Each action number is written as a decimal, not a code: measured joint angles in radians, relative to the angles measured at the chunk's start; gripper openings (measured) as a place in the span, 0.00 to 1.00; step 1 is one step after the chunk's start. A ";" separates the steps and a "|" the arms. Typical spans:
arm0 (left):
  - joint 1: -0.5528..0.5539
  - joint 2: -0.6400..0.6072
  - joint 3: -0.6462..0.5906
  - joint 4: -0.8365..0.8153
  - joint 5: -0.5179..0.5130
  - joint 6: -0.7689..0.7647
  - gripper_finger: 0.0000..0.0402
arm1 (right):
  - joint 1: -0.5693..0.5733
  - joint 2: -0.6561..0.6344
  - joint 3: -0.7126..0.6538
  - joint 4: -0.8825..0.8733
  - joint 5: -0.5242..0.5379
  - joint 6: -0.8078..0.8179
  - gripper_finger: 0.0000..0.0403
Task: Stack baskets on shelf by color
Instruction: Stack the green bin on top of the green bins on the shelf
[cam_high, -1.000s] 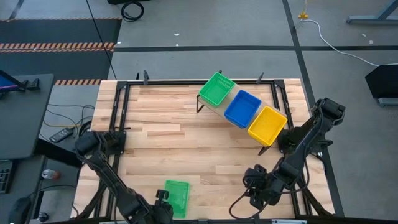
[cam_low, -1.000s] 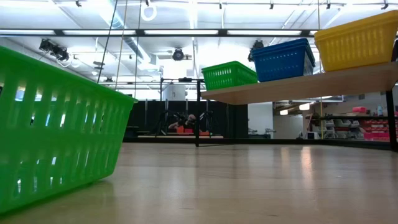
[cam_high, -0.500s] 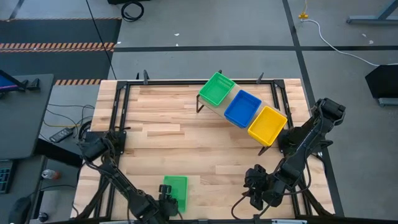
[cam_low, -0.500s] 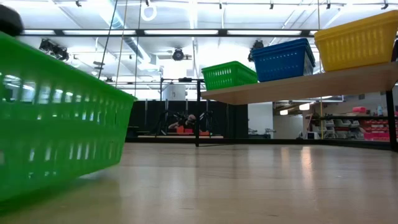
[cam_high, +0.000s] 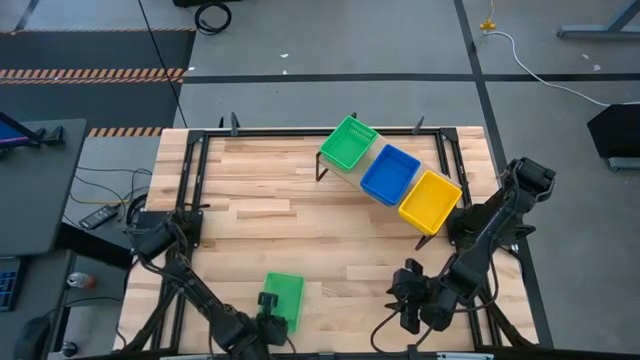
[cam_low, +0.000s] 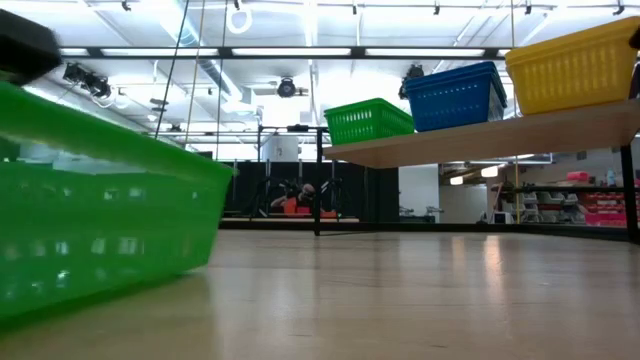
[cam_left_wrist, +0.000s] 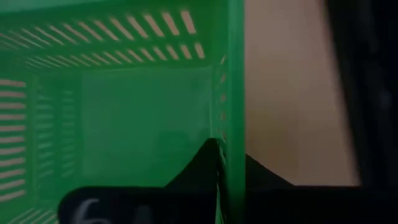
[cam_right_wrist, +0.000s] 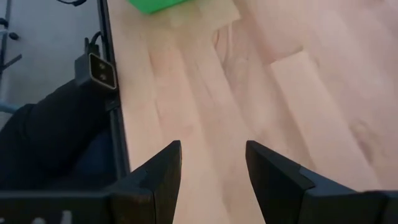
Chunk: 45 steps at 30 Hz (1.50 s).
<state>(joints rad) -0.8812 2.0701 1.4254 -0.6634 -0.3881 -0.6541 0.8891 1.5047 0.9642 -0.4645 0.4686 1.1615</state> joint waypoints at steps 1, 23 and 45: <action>0.009 0.000 0.000 -0.012 -0.001 0.013 0.01 | -0.005 0.000 0.000 0.000 0.004 -0.015 0.46; 0.501 -0.478 0.070 -0.162 -0.027 0.827 0.00 | -0.125 0.000 0.000 0.008 0.041 -0.286 0.46; 1.132 -0.417 0.363 -0.218 0.451 1.543 0.01 | -0.206 0.000 0.001 0.021 0.086 -0.378 0.46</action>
<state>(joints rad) 0.2504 1.6530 1.7885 -0.8813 0.0632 0.8885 0.6827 1.5047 0.9653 -0.4438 0.5549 0.7837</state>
